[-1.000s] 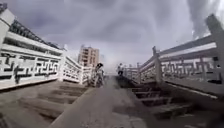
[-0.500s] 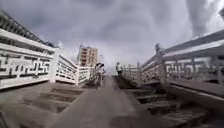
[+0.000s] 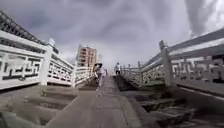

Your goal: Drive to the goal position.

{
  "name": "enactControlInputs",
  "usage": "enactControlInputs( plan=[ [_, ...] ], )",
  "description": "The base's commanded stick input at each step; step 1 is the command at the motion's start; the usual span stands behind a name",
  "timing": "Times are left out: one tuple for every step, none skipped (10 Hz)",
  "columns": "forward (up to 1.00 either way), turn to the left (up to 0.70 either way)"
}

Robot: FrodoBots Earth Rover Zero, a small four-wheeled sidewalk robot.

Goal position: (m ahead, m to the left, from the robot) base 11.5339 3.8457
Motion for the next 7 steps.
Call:
enactControlInputs(
  plan=[
    [0.70, 0.00],
    [0.70, 0.00],
    [0.70, 0.00],
    [0.70, 0.00],
    [0.70, 0.00],
    [0.70, 0.00],
    [0.70, 0.00]
  ],
)
